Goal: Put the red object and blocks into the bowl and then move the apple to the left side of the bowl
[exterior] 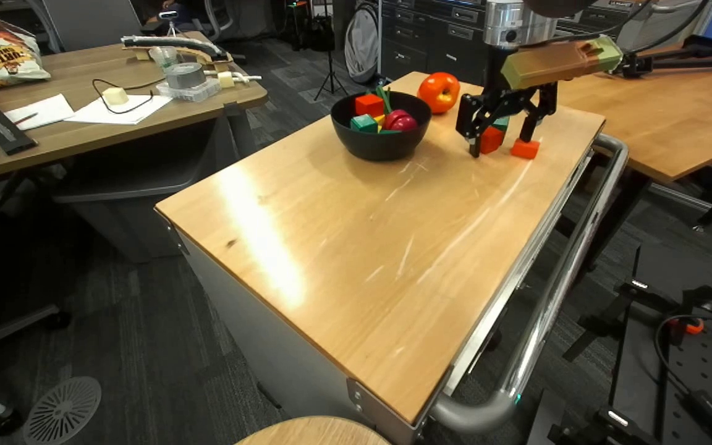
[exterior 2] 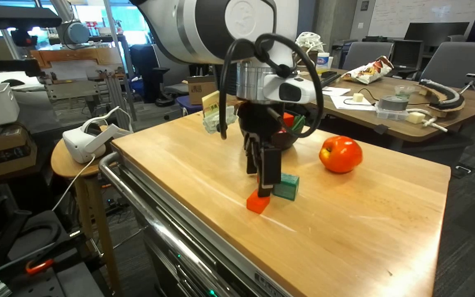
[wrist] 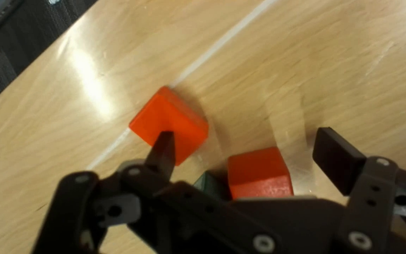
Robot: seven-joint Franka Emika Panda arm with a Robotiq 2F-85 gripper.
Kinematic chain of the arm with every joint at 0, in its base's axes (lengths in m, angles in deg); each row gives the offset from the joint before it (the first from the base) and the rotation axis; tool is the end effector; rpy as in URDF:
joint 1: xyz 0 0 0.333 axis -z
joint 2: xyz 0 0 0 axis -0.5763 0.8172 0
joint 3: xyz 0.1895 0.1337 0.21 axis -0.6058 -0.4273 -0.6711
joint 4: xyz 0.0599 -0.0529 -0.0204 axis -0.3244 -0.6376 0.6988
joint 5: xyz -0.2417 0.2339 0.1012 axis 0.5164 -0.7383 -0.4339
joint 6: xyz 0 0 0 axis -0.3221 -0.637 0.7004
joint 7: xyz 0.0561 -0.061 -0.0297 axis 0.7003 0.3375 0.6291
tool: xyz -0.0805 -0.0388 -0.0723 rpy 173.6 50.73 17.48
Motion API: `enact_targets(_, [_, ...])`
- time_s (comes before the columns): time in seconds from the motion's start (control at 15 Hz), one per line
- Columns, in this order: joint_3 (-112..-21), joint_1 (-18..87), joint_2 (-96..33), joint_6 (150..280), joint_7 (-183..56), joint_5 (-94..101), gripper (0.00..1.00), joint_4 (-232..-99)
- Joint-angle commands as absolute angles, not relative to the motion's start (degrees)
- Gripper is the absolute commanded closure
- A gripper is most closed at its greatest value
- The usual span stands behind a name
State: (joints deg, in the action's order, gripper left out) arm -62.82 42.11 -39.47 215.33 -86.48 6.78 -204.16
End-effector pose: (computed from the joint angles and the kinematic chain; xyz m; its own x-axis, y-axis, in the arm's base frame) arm 0.4725 -0.1252 0.3024 0.7955 -0.6048 -0.0380 -0.5967 -0.7926 0.1255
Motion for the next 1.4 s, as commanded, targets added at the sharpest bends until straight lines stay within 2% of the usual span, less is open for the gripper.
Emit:
enact_targets(0.0, [-62.1, 40.9, -36.9, 217.6, -90.8, 6.3, 0.02, -201.6])
enact_targets(0.2, [-61.9, 40.0, -36.6, 219.3, -94.1, 7.9, 0.05, -200.8])
enact_targets(0.4, [-61.7, 39.2, -35.8, 219.8, -96.7, 9.7, 0.03, -200.0])
enact_targets(0.53, [-61.5, 38.5, -34.9, 219.8, -98.8, 11.6, 0.05, -199.4])
enact_targets(0.6, [-61.4, 38.2, -34.6, 219.6, -99.9, 12.8, 0.29, -199.2])
enact_targets(0.73, [-61.4, 37.9, -34.3, 219.3, -101.1, 14.1, 0.32, -198.9])
enact_targets(1.0, [-61.8, 38.0, -34.3, 217.7, -99.8, 13.2, 0.66, -197.8])
enact_targets(1.13, [-61.8, 38.0, -34.2, 217.2, -99.6, 12.6, 0.79, -197.3])
enact_targets(1.2, [-61.7, 38.0, -34.1, 217.2, -99.7, 12.7, 0.84, -197.1])
enact_targets(1.33, [-61.7, 38.1, -34.5, 217.0, -99.7, 12.5, 0.79, -197.0])
